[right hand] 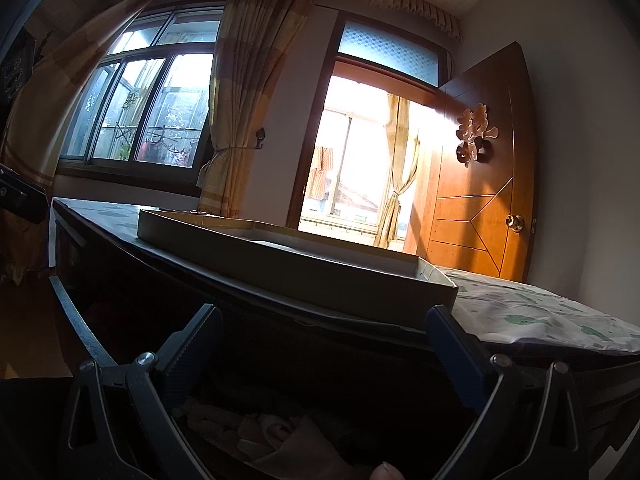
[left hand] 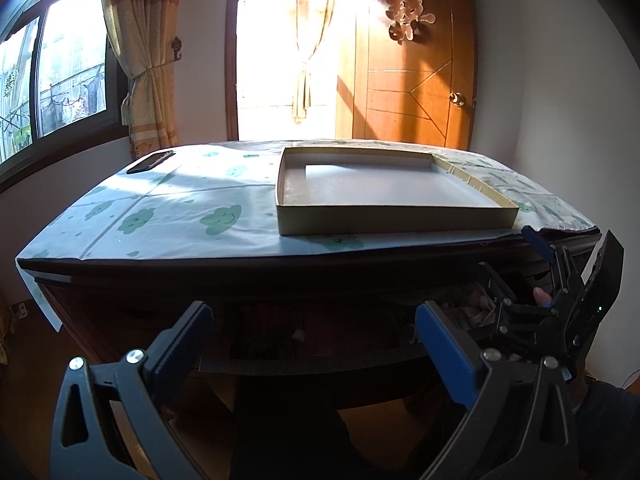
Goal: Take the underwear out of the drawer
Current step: 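Lower both tools toward the open drawer of clothes below the table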
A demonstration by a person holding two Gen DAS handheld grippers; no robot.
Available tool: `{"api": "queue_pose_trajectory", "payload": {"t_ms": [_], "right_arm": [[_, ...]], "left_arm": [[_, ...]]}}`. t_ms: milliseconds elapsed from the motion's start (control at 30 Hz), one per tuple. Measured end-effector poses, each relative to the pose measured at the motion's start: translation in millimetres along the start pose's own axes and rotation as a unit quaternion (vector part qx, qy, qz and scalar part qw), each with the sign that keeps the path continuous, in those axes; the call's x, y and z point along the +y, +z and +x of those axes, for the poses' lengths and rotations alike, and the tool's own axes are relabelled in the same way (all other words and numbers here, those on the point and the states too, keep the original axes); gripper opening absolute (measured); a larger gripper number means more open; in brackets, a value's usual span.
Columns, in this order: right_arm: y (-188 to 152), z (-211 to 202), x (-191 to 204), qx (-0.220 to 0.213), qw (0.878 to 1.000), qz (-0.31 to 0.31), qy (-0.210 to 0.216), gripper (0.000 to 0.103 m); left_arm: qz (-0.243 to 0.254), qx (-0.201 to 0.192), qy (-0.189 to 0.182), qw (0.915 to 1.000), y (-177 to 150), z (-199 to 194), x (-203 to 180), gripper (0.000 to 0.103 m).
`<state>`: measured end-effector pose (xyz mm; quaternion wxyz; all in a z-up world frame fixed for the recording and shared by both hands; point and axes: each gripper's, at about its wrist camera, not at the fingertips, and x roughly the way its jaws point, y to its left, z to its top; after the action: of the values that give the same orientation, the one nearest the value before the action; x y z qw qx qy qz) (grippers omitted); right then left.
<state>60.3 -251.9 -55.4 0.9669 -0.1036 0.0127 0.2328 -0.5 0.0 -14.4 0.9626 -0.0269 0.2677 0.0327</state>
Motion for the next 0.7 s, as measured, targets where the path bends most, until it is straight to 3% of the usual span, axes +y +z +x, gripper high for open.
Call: {"api": "queue_pose_trajectory", "payload": {"t_ms": [700], "right_arm": [[2,-28,9,0.037,0.999,0.002,0.005,0.103]], "left_arm": [[-0.002,0.009,-0.002,1.0,-1,3,1,0.103]]}}
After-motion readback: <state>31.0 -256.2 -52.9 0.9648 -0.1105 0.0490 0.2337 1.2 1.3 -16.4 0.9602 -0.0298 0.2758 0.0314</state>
